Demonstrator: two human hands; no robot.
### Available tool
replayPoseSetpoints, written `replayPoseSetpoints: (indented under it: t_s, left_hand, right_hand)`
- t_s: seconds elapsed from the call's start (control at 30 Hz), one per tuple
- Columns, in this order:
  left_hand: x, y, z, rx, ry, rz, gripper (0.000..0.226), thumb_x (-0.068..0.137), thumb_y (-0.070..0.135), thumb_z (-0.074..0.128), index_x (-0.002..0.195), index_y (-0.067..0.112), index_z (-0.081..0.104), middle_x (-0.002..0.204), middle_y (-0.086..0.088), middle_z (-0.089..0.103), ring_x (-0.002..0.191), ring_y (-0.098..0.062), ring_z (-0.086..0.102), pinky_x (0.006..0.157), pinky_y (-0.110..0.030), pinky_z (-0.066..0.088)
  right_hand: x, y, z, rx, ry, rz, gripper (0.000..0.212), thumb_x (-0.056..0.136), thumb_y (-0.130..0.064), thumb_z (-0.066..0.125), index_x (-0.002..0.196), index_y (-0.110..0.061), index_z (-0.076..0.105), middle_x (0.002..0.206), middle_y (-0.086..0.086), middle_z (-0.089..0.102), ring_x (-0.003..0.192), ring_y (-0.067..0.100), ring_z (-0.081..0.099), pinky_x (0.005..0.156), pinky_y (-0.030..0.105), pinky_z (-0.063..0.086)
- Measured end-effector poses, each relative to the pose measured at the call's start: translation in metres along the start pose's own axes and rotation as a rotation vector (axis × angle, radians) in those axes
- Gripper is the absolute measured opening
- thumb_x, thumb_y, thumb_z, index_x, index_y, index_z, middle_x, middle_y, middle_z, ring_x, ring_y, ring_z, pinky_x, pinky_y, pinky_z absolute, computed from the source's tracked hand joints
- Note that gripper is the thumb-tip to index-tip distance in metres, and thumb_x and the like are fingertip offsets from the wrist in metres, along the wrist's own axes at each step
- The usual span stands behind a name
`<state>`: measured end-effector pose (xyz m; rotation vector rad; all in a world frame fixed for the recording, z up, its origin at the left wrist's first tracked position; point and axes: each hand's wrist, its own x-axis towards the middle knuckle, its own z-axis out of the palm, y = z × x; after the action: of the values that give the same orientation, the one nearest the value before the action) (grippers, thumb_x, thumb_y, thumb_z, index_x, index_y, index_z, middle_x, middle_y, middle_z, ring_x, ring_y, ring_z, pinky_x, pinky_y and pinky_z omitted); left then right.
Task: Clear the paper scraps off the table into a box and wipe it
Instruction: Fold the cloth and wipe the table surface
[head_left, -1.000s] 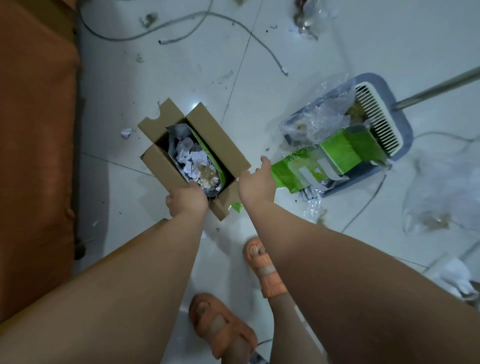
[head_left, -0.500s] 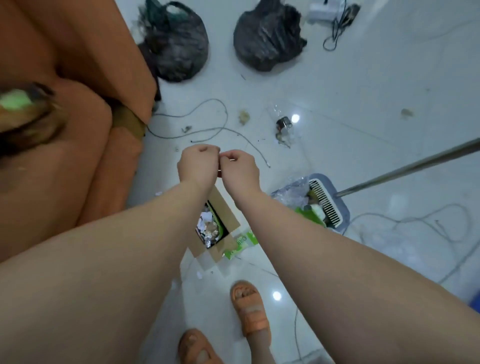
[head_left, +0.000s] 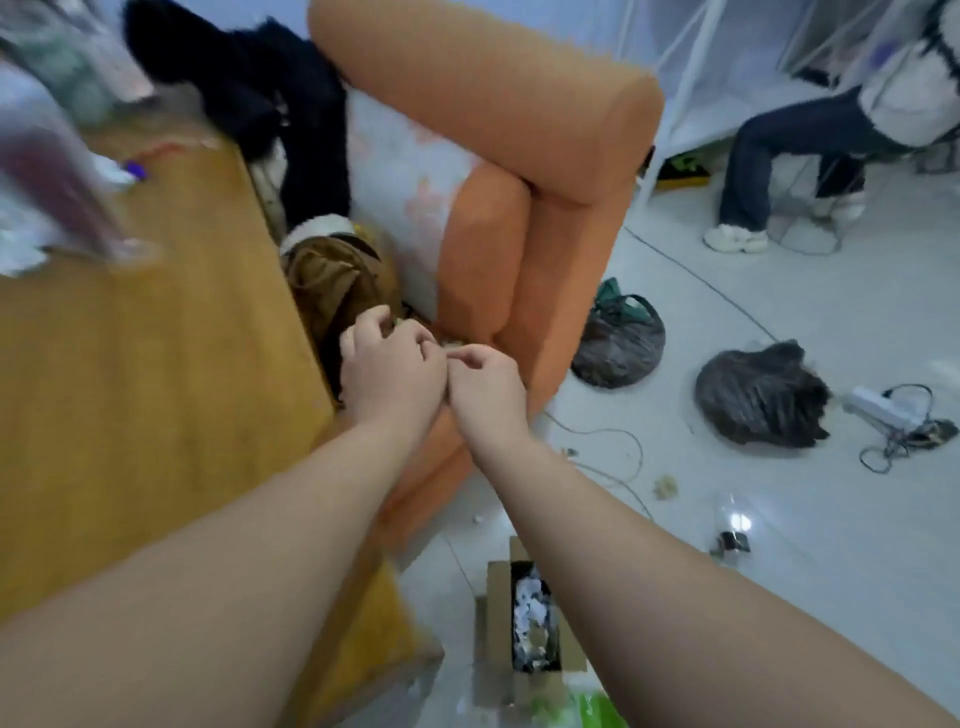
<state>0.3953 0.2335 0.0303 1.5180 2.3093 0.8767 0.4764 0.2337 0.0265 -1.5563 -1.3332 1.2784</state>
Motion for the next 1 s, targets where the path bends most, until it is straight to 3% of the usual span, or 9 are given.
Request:
replayPoseSetpoints:
  t_s: [0.07, 0.2, 0.33, 0.5, 0.57, 0.67, 0.77, 0.93, 1.0]
  left_hand:
    - [0.008, -0.058, -0.054, 0.121, 0.072, -0.076, 0.022, 0.089, 0.021, 0.046, 0.099, 0.019, 0.066, 0.149, -0.006, 0.032, 0.137, -0.028, 0.022, 0.111, -0.037, 0.021]
    - [-0.004, -0.156, -0.121, 0.188, 0.103, -0.301, 0.029, 0.088, 0.023, 0.048, 0.114, 0.018, 0.060, 0.151, -0.008, 0.029, 0.140, -0.028, 0.020, 0.114, -0.040, 0.021]
    - [-0.028, -0.242, -0.181, 0.303, 0.037, -0.408, 0.040, 0.090, 0.026, 0.046, 0.130, 0.022, 0.047, 0.154, -0.003, 0.026, 0.142, -0.023, 0.020, 0.113, -0.041, 0.022]
    - [-0.045, -0.340, -0.248, 0.397, -0.124, -0.492, 0.044, 0.094, 0.029, 0.038, 0.137, 0.020, 0.036, 0.139, -0.004, 0.046, 0.128, -0.025, 0.042, 0.110, -0.040, 0.026]
    - [-0.048, -0.372, -0.267, 0.377, -0.145, -0.464, 0.046, 0.095, 0.031, 0.037, 0.139, 0.021, 0.034, 0.144, -0.002, 0.041, 0.131, -0.024, 0.037, 0.106, -0.040, 0.032]
    - [-0.063, -0.418, -0.284, 0.355, -0.140, -0.345, 0.048, 0.096, 0.039, 0.036, 0.142, 0.024, 0.032, 0.153, 0.003, 0.027, 0.139, -0.022, 0.026, 0.112, -0.038, 0.028]
    - [-0.077, -0.435, -0.286, 0.305, -0.107, -0.206, 0.053, 0.094, 0.047, 0.029, 0.142, 0.025, 0.036, 0.154, 0.004, 0.027, 0.140, -0.020, 0.026, 0.114, -0.035, 0.024]
    - [-0.079, -0.444, -0.285, 0.242, -0.080, -0.177, 0.051, 0.095, 0.042, 0.034, 0.143, 0.026, 0.032, 0.155, 0.004, 0.023, 0.142, -0.017, 0.020, 0.115, -0.036, 0.018]
    - [-0.080, -0.446, -0.286, 0.228, -0.091, -0.162, 0.052, 0.095, 0.041, 0.033, 0.144, 0.024, 0.029, 0.156, 0.002, 0.021, 0.142, -0.018, 0.018, 0.116, -0.036, 0.013]
  right_hand:
    - [-0.018, -0.035, 0.055, -0.132, -0.182, -0.084, 0.016, 0.087, -0.020, 0.051, 0.085, -0.023, 0.067, 0.091, -0.001, 0.070, 0.090, 0.021, 0.063, 0.077, 0.032, 0.050]
    - [-0.059, -0.056, 0.144, -0.468, -0.494, -0.173, 0.027, 0.090, -0.021, 0.049, 0.113, -0.021, 0.063, 0.111, 0.005, 0.068, 0.097, 0.027, 0.062, 0.074, 0.029, 0.045]
    - [-0.096, -0.061, 0.226, -0.871, -0.814, -0.289, 0.049, 0.092, -0.023, 0.047, 0.140, -0.020, 0.039, 0.133, 0.014, 0.054, 0.121, 0.032, 0.050, 0.098, 0.037, 0.043]
    - [-0.139, -0.070, 0.325, -0.965, -0.762, -0.355, 0.049, 0.091, -0.026, 0.046, 0.139, -0.023, 0.038, 0.136, 0.012, 0.044, 0.126, 0.034, 0.040, 0.103, 0.041, 0.038]
    - [-0.147, -0.075, 0.358, -0.958, -0.723, -0.391, 0.051, 0.092, -0.026, 0.046, 0.141, -0.024, 0.034, 0.139, 0.011, 0.040, 0.128, 0.033, 0.037, 0.104, 0.041, 0.037]
    - [-0.150, -0.089, 0.404, -0.934, -0.644, -0.419, 0.057, 0.091, -0.025, 0.046, 0.145, -0.028, 0.026, 0.146, 0.012, 0.029, 0.134, 0.032, 0.030, 0.107, 0.042, 0.033]
    - [-0.143, -0.101, 0.442, -0.940, -0.522, -0.436, 0.057, 0.092, -0.024, 0.045, 0.145, -0.030, 0.023, 0.152, 0.013, 0.019, 0.137, 0.033, 0.024, 0.108, 0.042, 0.031]
    - [-0.123, -0.111, 0.486, -0.893, -0.363, -0.258, 0.043, 0.092, -0.024, 0.046, 0.134, -0.027, 0.041, 0.158, 0.015, 0.002, 0.144, 0.033, 0.009, 0.113, 0.043, 0.022]
    - [-0.113, -0.118, 0.494, -0.841, -0.322, -0.116, 0.030, 0.092, -0.030, 0.044, 0.117, -0.017, 0.055, 0.157, 0.016, 0.013, 0.144, 0.032, 0.011, 0.111, 0.042, 0.024]
